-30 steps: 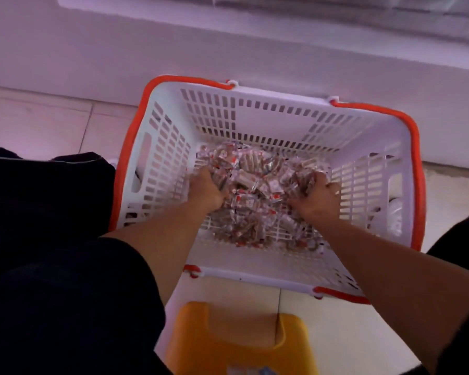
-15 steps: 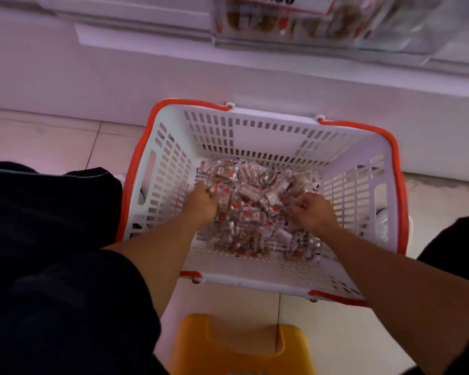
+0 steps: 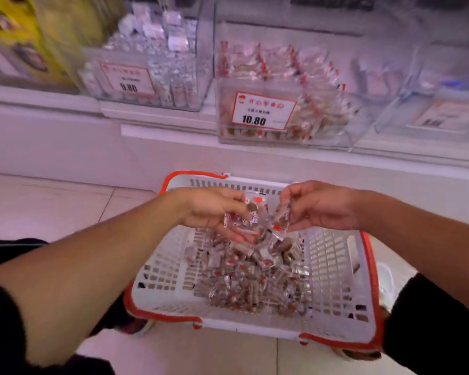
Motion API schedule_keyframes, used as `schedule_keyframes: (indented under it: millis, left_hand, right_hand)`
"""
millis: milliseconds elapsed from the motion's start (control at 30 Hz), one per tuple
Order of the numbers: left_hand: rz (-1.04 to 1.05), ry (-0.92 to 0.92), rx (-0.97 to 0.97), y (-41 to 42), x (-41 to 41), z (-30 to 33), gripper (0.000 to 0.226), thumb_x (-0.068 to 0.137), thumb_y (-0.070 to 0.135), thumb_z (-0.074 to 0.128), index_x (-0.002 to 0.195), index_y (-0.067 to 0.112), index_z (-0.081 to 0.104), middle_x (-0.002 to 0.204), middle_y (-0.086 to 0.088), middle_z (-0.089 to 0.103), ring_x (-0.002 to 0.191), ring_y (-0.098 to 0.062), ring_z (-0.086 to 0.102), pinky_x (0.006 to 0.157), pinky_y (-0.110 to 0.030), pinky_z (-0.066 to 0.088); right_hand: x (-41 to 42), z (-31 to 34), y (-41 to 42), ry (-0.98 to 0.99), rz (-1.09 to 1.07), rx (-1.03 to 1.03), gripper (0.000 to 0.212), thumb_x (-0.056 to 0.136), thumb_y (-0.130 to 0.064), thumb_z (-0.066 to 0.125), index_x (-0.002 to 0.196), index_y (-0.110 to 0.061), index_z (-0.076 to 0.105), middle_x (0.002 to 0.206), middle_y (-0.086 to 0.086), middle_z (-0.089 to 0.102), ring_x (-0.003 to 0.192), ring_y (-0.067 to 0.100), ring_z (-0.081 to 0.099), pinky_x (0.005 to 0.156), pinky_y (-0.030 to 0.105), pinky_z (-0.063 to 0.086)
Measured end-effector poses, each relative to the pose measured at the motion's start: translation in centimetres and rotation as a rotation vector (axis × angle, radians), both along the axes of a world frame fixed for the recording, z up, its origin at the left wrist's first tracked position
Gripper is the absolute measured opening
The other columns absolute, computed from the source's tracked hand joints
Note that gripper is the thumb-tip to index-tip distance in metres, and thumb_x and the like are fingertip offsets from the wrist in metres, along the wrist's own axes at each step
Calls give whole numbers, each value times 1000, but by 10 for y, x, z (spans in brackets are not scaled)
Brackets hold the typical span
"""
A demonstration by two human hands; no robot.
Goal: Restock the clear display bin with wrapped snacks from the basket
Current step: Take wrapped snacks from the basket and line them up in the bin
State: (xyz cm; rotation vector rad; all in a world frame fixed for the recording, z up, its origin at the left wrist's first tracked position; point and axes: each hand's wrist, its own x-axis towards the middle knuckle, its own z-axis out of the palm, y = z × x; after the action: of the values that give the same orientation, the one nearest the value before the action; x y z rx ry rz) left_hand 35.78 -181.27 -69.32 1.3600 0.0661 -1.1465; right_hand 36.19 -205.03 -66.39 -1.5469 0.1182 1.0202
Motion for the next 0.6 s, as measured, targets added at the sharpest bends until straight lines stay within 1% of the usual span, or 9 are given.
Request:
schedule_keyframes:
  millis: [33,100,200,267,367,400,467,533,600]
  left_hand:
    - [-49,-30,9,0,3,23,34,93,-5,56,126,0,50,102,-13,69,90,-36,74,72,-42,62]
    - [-108,-105,19,0,5,64,40,93,-5,54,133,-1,45,96,-15,69,89,-36,73,78,-46,62]
    - [-83,-130,-45,-4,-2,113,49,87,2,57,134,-1,45,104,-21,70,97,-41,71,85,-50,59]
    - [-23,-143,-95,-9,-7,132,48,82,6,57,129,-1,49,102,-20,71,93,-41,72,82,-48,61]
    - [138,-119,-220,-23,-7,148,28,87,1,48,112,1,61,95,-21,73,89,-37,73,80,-43,62]
    - [198,-98,-261,-26,-3,152,32,85,1,46,110,1,66,98,-23,73,90,-36,73,81,-42,62]
    - [274,-48,-355,-33,4,160,42,79,8,45,110,1,73,109,-25,71,91,-34,73,83,-41,60]
    - [264,-29,-422,-36,10,166,46,83,21,44,117,4,70,118,-22,69,94,-32,72,88,-42,57]
    - [198,-28,-463,-34,15,169,53,90,34,39,127,8,65,127,-18,65,103,-31,69,94,-46,54]
  right_hand:
    - [-1,24,-1,-25,20,37,39,72,25,46,79,-12,56,92,19,62,82,27,66,76,39,59]
    - [-6,69,-4,-83,21,145,36,60,21,55,74,-13,56,90,17,68,81,30,68,74,37,55]
    - [-17,122,-1,-296,16,187,38,52,20,65,75,-9,61,93,20,69,82,31,66,74,32,51]
    - [-18,144,1,-431,-30,182,34,57,19,66,79,-7,66,93,23,68,79,26,64,73,27,52]
    - [-8,166,0,-609,-54,129,33,66,24,61,82,-4,68,83,19,70,74,20,64,68,18,53]
    - [-5,173,1,-663,-62,107,30,68,23,61,84,-2,68,81,17,70,74,19,63,68,17,52]
    - [0,183,2,-734,-97,80,28,71,21,60,84,-2,68,78,14,69,72,18,60,67,18,51]
    - [2,185,4,-743,-132,68,29,73,21,57,81,-4,69,75,13,69,68,19,61,64,20,52]
    - [4,181,6,-726,-157,58,28,74,19,54,80,-3,69,75,16,69,67,19,60,62,21,51]
